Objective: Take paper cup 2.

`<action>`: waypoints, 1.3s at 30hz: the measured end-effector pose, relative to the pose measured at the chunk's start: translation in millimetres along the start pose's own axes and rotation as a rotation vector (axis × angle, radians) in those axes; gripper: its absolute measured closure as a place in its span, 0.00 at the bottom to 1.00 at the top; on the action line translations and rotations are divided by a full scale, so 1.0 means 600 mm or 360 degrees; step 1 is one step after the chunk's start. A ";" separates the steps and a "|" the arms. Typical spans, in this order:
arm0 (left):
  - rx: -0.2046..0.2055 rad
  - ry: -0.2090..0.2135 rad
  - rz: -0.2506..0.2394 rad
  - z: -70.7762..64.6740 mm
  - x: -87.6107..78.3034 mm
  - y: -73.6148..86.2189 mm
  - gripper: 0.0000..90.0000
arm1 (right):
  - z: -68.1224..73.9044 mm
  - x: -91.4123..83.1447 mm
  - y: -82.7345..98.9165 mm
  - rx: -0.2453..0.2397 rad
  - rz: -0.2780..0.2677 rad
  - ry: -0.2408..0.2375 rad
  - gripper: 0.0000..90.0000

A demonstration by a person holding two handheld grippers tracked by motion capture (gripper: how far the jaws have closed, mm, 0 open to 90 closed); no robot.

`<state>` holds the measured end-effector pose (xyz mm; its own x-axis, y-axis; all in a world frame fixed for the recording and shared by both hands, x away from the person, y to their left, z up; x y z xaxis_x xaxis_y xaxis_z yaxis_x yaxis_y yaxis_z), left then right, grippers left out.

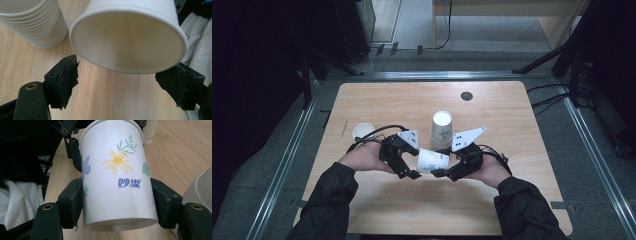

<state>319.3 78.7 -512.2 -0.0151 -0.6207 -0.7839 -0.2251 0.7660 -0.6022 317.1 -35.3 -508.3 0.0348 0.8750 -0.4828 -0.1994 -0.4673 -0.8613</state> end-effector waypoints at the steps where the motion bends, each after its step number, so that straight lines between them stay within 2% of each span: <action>1: -0.0012 0.0004 -0.0017 0.000 -0.003 0.001 0.21 | 0.000 0.000 -0.001 0.0004 -0.0004 -0.0007 0.37; 7: -0.0052 0.0009 -0.0132 -0.002 -0.015 0.007 0.21 | -0.002 -0.004 -0.008 0.0009 -0.0030 -0.0028 0.37; 12: -0.0114 0.0018 -0.0238 -0.006 -0.020 0.007 0.21 | -0.003 -0.005 -0.010 0.0018 -0.0039 -0.0057 0.37; 14: -0.0114 0.0018 -0.0264 -0.007 -0.022 0.007 0.21 | -0.002 -0.004 -0.011 0.0019 -0.0039 -0.0064 0.37; 19: -0.0145 0.0054 -0.0393 -0.010 -0.023 -0.002 0.20 | 0.001 0.000 -0.012 0.0010 -0.0037 -0.0098 0.37; 23: -0.0128 0.0059 -0.0463 -0.013 -0.023 -0.008 0.19 | 0.005 0.001 -0.014 0.0013 -0.0045 -0.0122 0.37; 27: -0.0143 0.0100 -0.0548 -0.014 -0.025 -0.014 0.19 | 0.007 0.000 -0.017 0.0010 -0.0062 -0.0135 0.37; 28: -0.0152 0.0122 -0.0561 -0.015 -0.025 -0.016 0.19 | 0.007 0.000 -0.017 0.0009 -0.0064 -0.0137 0.37; 30: -0.0139 0.0117 -0.0584 -0.015 -0.024 -0.018 0.19 | 0.008 0.001 -0.018 0.0009 -0.0067 -0.0142 0.37; 36: -0.0126 0.0111 -0.0584 -0.017 -0.019 -0.019 0.23 | 0.011 0.004 -0.017 0.0018 -0.0065 -0.0154 0.37; 39: -0.0140 0.0118 -0.0586 -0.016 -0.019 -0.019 0.23 | 0.011 0.004 -0.018 0.0018 -0.0066 -0.0155 0.37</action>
<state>312.6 75.6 -494.7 0.0129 -0.8643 -0.5028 -0.3115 0.4744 -0.8234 312.8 -27.3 -499.5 -0.0521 0.9019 -0.4288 -0.2112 -0.4297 -0.8780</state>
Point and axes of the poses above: each handheld gripper's, and its own axes: x roughly forward along the jaws, y roughly out of its underside, z roughly to its left, the point moved 9 cm from there along x, roughly forward along the jaws, and after that the axes turned 4 degrees about -z, right-handed, at the moved point
